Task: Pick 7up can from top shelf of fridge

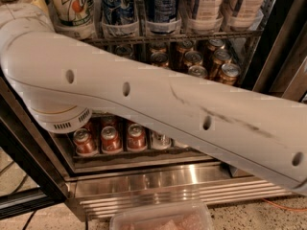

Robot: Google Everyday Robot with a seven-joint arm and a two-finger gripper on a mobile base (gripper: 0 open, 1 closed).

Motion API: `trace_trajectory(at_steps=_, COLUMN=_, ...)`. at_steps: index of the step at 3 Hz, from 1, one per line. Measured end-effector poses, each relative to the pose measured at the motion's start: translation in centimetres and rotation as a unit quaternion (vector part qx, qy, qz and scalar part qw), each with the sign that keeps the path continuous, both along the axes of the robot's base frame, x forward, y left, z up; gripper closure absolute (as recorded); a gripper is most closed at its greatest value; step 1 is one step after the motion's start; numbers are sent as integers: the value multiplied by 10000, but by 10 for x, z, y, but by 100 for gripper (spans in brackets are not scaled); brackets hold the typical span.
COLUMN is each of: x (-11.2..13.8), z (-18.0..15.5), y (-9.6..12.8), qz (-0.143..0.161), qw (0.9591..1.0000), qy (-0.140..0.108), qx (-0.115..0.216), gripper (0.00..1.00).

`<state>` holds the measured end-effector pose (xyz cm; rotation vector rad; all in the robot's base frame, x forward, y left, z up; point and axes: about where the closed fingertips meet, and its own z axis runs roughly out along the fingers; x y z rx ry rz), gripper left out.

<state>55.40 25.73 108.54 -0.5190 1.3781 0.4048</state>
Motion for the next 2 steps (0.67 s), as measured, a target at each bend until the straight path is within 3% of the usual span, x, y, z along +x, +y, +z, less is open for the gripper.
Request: trace_trajectory(at_steps=2, x=-16, z=11, y=0, qz=338, qw=9993, qy=51, qx=-167, gripper=100)
